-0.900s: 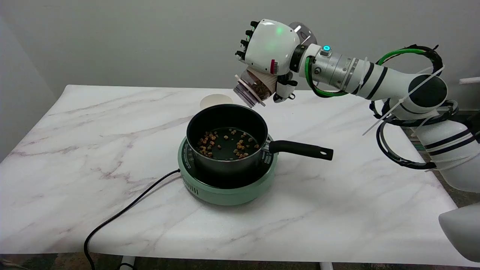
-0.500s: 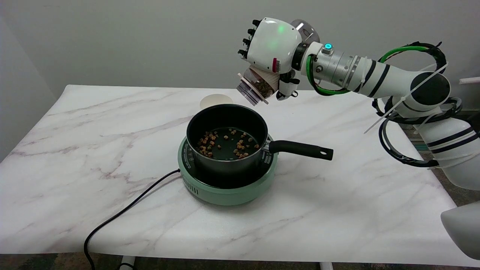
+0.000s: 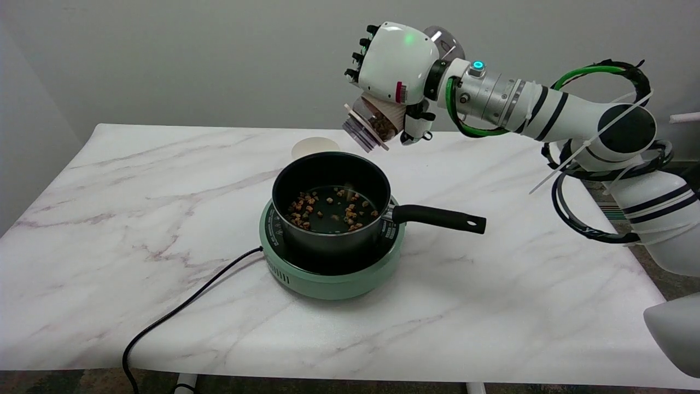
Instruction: Place the bottle onto the table.
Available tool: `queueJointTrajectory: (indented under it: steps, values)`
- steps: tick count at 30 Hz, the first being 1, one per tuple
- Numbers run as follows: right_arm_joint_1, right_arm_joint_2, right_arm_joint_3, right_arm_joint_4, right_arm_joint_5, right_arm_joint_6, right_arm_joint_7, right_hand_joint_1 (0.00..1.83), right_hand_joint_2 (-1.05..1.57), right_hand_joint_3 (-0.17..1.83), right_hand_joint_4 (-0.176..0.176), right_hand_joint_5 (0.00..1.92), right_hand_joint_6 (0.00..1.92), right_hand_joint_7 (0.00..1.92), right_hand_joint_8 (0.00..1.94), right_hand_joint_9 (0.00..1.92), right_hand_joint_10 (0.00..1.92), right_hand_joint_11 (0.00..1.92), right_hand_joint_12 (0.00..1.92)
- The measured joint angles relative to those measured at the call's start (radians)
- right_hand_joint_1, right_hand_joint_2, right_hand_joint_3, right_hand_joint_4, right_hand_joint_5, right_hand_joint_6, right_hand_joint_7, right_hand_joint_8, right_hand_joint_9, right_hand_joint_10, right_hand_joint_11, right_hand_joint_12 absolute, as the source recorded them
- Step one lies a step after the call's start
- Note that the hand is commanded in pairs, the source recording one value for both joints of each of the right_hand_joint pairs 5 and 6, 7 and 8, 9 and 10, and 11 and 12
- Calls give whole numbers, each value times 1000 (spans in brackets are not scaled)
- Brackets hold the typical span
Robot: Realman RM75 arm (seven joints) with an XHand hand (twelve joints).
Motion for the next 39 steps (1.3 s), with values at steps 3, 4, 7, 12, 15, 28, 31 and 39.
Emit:
queueJointTrajectory:
  steps: [3,4,7,12,15,28,31,39]
  values:
    - [-7,-5,-2,1,16,-20,7,1176,1376,525,0,1853,1853,1646,1646,1608,1608,1310,1310]
    - [-10,-7,-3,1,23,-28,9,1178,1373,525,0,1851,1851,1646,1646,1608,1608,1311,1311]
    - [-18,-14,-4,2,46,-51,15,1179,1370,522,0,1840,1840,1645,1645,1609,1609,1311,1311]
    - [-33,-23,-7,4,82,-90,22,1185,1357,520,0,1824,1824,1638,1638,1607,1607,1311,1311]
    - [-40,-25,-12,6,111,-119,25,1193,1341,523,0,1816,1816,1634,1634,1606,1606,1310,1310]
    - [-11,52,-147,21,305,-318,32,1228,1275,543,0,1786,1786,1625,1625,1610,1610,1317,1317]
    - [9,75,-188,24,350,-364,33,1228,1275,543,0,1785,1785,1624,1624,1612,1612,1320,1320]
    - [80,141,-322,33,475,-493,35,1227,1282,544,0,1790,1790,1631,1631,1621,1621,1328,1328]
